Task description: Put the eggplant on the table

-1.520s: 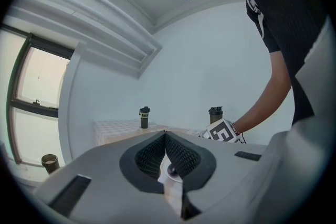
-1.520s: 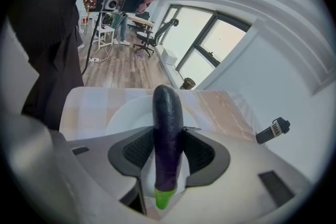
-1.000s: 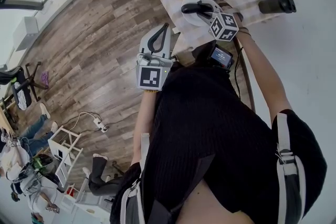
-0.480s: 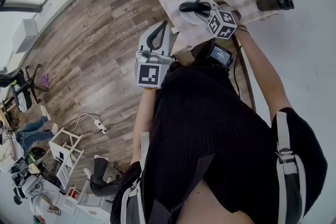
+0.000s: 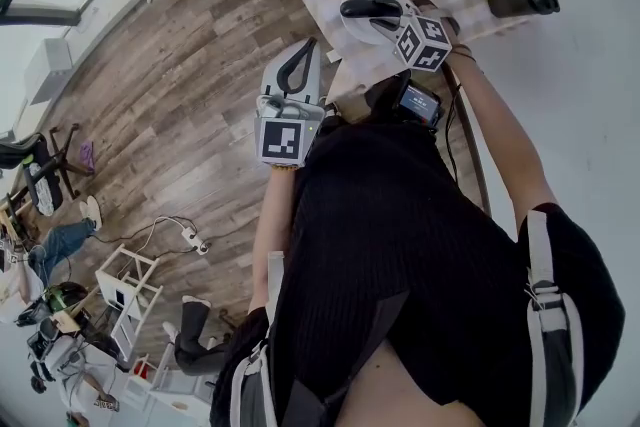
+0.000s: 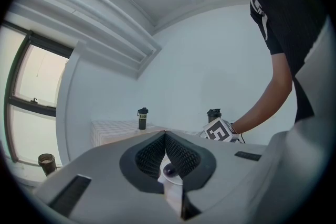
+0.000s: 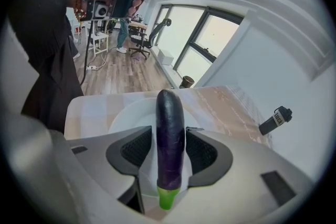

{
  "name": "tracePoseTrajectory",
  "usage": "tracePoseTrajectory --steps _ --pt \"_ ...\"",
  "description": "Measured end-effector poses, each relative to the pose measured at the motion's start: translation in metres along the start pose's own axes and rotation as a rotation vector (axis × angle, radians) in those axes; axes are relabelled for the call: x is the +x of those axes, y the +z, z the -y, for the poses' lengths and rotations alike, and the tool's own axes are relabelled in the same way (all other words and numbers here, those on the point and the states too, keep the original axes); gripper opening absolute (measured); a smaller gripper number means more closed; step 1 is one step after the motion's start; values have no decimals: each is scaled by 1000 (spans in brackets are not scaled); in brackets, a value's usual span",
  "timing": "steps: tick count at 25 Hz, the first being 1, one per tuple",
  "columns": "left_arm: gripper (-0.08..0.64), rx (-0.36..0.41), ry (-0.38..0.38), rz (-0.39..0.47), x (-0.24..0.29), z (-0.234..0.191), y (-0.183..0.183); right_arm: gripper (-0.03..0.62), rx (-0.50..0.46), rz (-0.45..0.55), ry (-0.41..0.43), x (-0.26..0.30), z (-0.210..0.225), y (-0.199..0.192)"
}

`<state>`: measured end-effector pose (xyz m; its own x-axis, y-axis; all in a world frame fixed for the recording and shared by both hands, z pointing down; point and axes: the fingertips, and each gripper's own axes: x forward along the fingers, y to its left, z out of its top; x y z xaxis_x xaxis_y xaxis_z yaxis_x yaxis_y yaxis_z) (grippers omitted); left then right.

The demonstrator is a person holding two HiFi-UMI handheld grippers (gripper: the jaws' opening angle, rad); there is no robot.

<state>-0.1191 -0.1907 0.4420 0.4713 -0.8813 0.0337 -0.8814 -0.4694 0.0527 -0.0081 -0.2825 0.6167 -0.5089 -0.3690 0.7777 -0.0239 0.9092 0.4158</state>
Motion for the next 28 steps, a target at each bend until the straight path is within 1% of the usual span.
tracePoseTrajectory --steps 9,14,18,21,25,28 --pt "-11 27 -15 0 4 -1 3 213 4 20 -6 -7 6 11" --pt "-11 60 -36 1 12 -1 6 213 6 31 -1 -12 10 17" --pt "-11 77 -50 7 20 -1 15 213 13 49 -5 -21 18 27" --pt "-11 104 -54 13 27 -3 20 213 12 64 5 -26 20 35" --pt "-11 126 -59 28 36 -6 30 213 2 93 -22 -38 28 51" --pt "-11 138 -61 37 42 -7 37 213 18 138 -50 -51 37 66"
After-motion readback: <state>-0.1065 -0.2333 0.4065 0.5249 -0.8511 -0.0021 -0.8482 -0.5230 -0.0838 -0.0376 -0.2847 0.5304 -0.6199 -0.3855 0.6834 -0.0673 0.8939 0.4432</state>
